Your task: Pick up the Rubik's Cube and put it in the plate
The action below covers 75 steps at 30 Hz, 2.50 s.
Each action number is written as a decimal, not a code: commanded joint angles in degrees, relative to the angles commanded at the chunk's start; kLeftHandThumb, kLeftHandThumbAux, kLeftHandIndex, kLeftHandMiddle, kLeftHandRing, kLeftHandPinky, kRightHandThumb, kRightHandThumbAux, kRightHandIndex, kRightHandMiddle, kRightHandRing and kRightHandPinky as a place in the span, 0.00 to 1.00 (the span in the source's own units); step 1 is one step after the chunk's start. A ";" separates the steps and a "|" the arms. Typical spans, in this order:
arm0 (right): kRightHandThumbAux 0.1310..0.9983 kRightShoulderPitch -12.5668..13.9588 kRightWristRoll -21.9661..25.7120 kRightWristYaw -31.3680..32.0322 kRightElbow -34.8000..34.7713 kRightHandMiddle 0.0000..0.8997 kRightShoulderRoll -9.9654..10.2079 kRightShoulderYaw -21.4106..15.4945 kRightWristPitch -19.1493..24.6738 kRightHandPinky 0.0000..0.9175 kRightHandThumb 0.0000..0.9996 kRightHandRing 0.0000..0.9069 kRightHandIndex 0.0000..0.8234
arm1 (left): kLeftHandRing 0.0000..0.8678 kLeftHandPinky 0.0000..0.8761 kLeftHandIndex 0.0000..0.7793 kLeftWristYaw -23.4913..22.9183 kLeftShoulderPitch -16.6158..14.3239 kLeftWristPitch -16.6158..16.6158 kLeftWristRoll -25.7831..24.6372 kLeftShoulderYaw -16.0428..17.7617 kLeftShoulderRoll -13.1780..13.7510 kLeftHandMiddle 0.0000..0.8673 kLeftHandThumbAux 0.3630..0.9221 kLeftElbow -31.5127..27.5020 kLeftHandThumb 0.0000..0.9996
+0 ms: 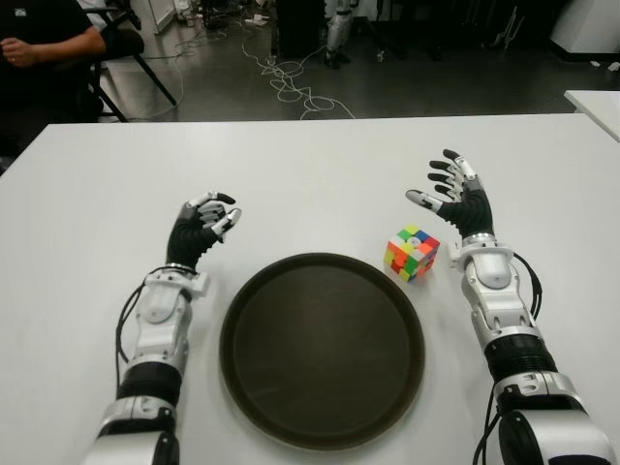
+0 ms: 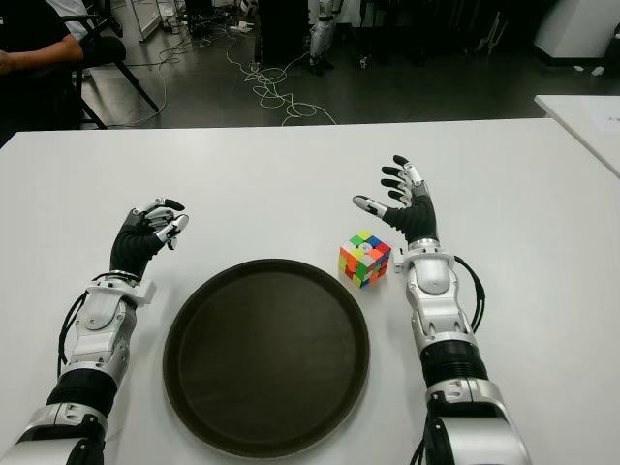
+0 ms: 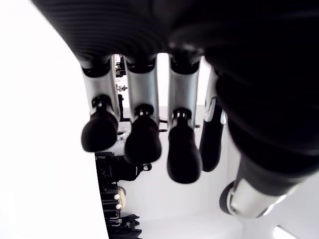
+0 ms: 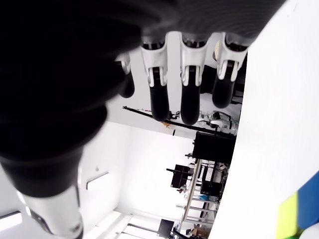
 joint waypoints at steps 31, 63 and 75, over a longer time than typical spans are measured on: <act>0.74 0.37 -0.48 -0.36 -1.21 0.26 -0.17 0.35 1.18 0.17 0.00 0.23 0.17 | 0.88 0.84 0.56 0.74 0.37 0.31 0.51 -0.33 -0.01 0.88 0.63 -0.93 0.69; 0.73 0.48 -2.06 -1.10 -0.29 0.27 -0.84 1.14 -1.18 0.20 0.00 0.24 0.19 | 0.88 0.85 0.56 0.38 0.33 -0.79 0.17 -0.35 -0.09 0.88 0.63 -0.27 0.69; 0.73 2.51 -5.52 -2.68 -5.53 0.26 -1.91 2.35 -3.83 0.22 0.00 0.25 0.18 | 0.88 0.84 0.56 0.43 0.46 -0.36 0.26 -0.43 0.14 0.88 0.63 -0.61 0.69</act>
